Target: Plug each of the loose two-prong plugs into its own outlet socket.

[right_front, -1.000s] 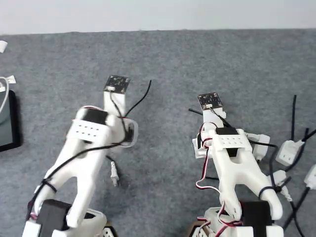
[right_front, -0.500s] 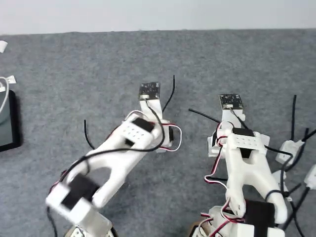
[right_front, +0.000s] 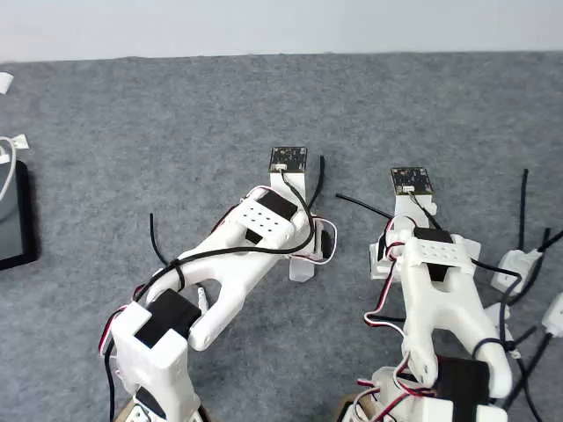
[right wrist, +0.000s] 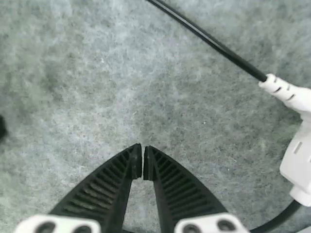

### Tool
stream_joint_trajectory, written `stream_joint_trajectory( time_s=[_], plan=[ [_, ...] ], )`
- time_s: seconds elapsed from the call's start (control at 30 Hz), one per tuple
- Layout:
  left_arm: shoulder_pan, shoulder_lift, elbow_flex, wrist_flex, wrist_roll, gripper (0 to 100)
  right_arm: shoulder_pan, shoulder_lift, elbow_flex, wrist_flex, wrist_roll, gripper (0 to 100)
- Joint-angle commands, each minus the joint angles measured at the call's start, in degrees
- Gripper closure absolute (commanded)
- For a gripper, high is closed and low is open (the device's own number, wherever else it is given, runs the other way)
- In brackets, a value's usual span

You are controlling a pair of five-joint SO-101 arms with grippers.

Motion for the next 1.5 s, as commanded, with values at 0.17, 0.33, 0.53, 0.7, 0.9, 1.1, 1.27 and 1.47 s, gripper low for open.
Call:
stream_joint_trajectory(
  time_s=[0.17,0.33,0.53,0.7,0.9,1.1,1.27,1.47],
  plan=[
    [-2.2,-3.1,-3.3,2.6,-6.2,77,0.0,0.0,-3.3,-0.5,0.6,98.3],
    [-2.0,-14.9,-3.2,5.7,-11.3,85,-0.1,0.0,-3.3,-0.6,0.6,98.3],
    [4.5,-22.4,0.2,8.0,-16.7,92,-0.1,0.0,-3.3,-0.7,0.6,98.3],
    [11.2,-13.8,2.9,2.9,-18.3,99,-0.7,0.0,-3.3,-0.7,0.6,98.3],
    [8.9,-5.2,0.7,-1.1,-18.5,99,-0.7,0.1,-3.3,-0.7,0.6,98.3],
    [4.4,-4.7,0.2,-1.0,-18.4,99,-0.9,0.1,-3.3,-0.7,0.7,98.3],
    [2.7,-4.7,0.1,1.1,-18.4,99,-0.9,0.1,-3.3,-0.7,0.7,98.3],
    [2.5,-4.7,-0.1,1.6,-18.4,99,-0.9,0.1,-3.3,-0.7,0.7,98.3]
  ],
)
